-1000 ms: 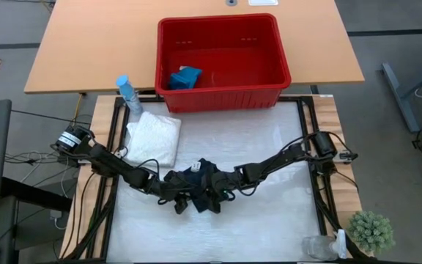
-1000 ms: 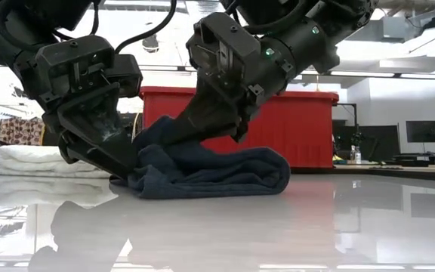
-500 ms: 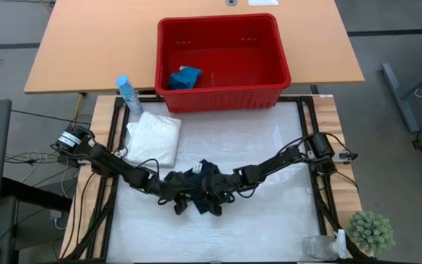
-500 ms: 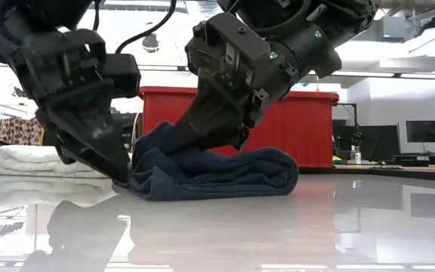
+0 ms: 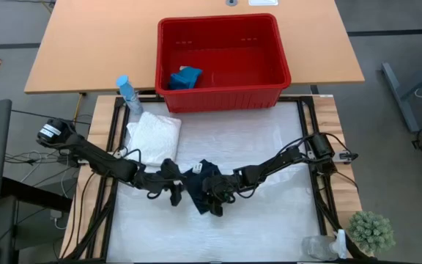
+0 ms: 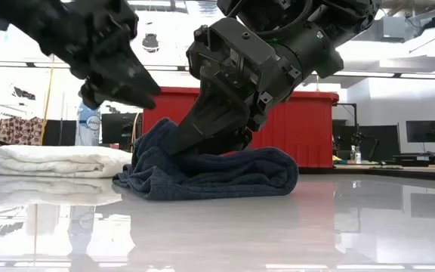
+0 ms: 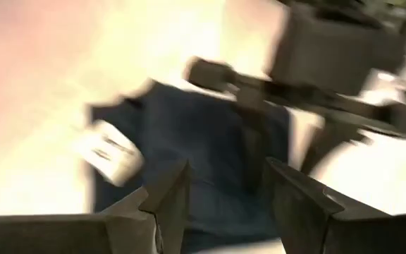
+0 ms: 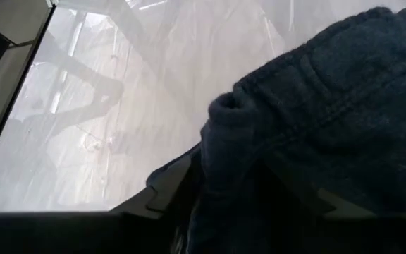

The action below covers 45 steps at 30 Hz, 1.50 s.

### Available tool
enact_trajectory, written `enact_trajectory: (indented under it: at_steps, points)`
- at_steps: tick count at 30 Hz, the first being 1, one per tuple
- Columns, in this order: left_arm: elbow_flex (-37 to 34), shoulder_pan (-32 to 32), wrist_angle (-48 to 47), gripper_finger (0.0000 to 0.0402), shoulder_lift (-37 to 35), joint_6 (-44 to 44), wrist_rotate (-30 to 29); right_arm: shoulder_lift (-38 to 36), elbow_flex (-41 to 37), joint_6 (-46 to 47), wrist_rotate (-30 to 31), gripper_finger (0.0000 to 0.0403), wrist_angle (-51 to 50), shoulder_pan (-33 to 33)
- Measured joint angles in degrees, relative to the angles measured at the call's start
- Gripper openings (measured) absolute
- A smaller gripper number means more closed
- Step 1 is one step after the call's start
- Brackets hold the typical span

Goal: Fold Laundry from Bin
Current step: Fold the black shorts, then stack the black shorts on the white shirt

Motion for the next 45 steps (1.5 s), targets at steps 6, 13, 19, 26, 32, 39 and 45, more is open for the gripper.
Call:
enact_trajectory:
  at_steps: [6,13,19,26,32,39,45]
  points:
    - [-0.24,2.02,6.28,0.0169,4.86,2.28,5.38,0.00,0.00,0.85,0.02,0.0193,-0.06,0.02]
    - [-0.24,2.05,8.22,0.0169,11.33,1.46,6.43,0.00,0.00,1.04,0.03,0.0188,-1.03,0.06]
    - [-0.24,2.05,9.84,0.0169,17.41,0.69,6.72,0.00,0.00,1.66,0.04,0.0192,-0.81,0.76]
    - [-0.20,2.05,9.70,0.0169,19.49,-0.36,9.50,-2.86,-0.04,4.82,-3.70,0.0201,-1.47,0.61]
    - [-0.17,2.05,9.09,0.0169,19.49,-0.87,9.68,-10.83,0.03,10.63,-5.92,0.0199,-10.94,-0.67]
    - [-0.17,2.11,9.07,0.0169,19.51,-1.49,8.65,-16.18,-0.02,27.31,4.49,0.0190,-40.76,-1.34]
    - [-0.24,2.11,9.88,0.0169,19.55,-1.90,8.57,-16.21,-0.05,33.78,8.59,0.0197,-38.38,-2.78]
